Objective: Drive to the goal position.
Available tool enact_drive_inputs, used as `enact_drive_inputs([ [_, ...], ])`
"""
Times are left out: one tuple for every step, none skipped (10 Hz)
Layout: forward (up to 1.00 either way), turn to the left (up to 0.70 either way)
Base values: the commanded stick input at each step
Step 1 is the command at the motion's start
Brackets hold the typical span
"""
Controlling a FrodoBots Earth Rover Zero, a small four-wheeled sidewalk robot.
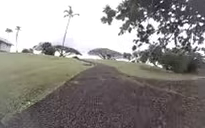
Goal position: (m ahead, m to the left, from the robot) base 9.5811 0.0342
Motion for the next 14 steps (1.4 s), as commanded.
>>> enact_drive_inputs([
  [0.81, 0.0],
  [0.81, 0.0],
  [0.81, 0.0],
  [0.81, 0.0],
  [0.81, 0.0],
  [0.81, 0.0],
  [0.81, 0.0],
  [0.81, 0.0],
  [0.81, -0.15],
  [0.81, -0.26],
  [0.81, -0.3],
  [0.81, 0.0],
  [0.81, 0.0],
  [0.81, 0.0],
])
